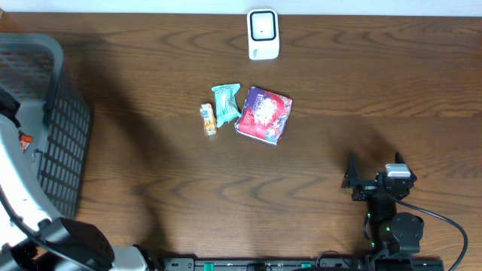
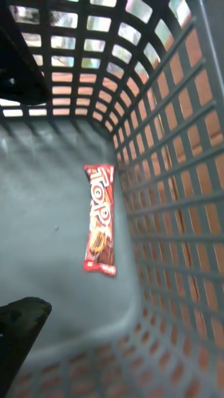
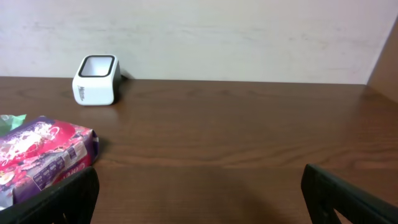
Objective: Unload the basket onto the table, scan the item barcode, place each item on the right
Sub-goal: 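Reach into the basket and grasp the red TOP chocolate bar, then carry the red TOP bar to the table and lay it by the snacks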
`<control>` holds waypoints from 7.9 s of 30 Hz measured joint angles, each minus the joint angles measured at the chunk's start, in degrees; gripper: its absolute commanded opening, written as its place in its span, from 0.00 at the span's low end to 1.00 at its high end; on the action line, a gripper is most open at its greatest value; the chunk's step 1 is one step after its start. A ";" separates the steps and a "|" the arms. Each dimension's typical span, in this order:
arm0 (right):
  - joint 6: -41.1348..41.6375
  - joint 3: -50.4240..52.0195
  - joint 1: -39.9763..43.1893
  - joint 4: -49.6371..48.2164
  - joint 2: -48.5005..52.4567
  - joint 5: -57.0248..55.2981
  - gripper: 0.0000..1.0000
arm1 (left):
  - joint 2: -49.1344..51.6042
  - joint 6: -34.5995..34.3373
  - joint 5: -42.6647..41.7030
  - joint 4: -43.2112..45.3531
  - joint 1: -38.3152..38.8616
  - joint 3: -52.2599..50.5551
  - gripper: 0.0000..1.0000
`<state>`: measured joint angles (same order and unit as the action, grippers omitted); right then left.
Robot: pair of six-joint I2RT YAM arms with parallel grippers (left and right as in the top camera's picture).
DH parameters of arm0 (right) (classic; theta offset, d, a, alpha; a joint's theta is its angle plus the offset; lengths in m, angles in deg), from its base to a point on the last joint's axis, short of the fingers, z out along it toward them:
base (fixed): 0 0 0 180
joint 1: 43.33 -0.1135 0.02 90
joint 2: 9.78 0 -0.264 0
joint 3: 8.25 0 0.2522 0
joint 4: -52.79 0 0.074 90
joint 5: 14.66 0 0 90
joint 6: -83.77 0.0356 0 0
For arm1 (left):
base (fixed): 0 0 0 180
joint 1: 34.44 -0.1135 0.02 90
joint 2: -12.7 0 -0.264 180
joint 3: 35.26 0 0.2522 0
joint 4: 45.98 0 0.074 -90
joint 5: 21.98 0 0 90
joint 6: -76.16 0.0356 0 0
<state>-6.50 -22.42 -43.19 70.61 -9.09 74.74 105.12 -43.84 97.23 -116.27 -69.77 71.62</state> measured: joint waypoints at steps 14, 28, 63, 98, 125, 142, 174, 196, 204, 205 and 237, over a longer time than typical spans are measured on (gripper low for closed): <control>0.00 0.00 0.00 0.00 0.00 0.00 0.99 | 13.22 2.54 1.20 3.89 -4.66 -0.02 0.98; 0.00 0.00 0.00 0.00 0.00 0.00 0.99 | 21.68 6.34 1.14 11.26 -4.66 -0.02 0.98; 0.00 0.00 0.00 0.00 0.00 0.00 0.99 | 22.69 5.95 -13.29 4.04 -4.70 -0.04 0.98; 0.00 0.00 0.00 0.00 0.00 0.00 0.99 | 22.69 34.97 -22.67 22.93 -11.82 -11.02 0.92; 0.00 0.00 0.00 0.00 0.00 0.00 0.99 | 16.09 37.73 -25.70 31.41 -9.81 -17.20 0.93; 0.00 0.00 0.00 0.00 0.00 0.00 0.99 | 21.53 36.94 -24.44 30.82 -10.03 -16.13 0.36; 0.00 0.00 0.00 0.00 0.00 0.00 0.99 | -19.10 18.08 -56.22 38.77 -10.34 -16.48 0.66; 0.00 0.00 0.00 0.00 0.00 0.00 0.99 | 16.48 44.89 -46.27 30.60 -10.34 -16.74 0.86; 0.00 0.00 0.00 0.00 0.00 0.00 0.99 | 21.46 48.22 -44.02 31.89 -9.40 -16.63 0.73; 0.00 0.00 0.00 0.00 0.00 0.00 0.99 | 21.51 48.81 -43.93 32.11 -9.03 -16.61 0.67; 0.00 0.00 0.00 0.00 0.00 0.00 0.99 | -26.43 11.93 -55.63 44.57 0.20 -11.96 0.07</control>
<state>-6.50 -22.42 -43.19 70.61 -9.09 74.74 78.70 -31.91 41.61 -71.71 -69.57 59.67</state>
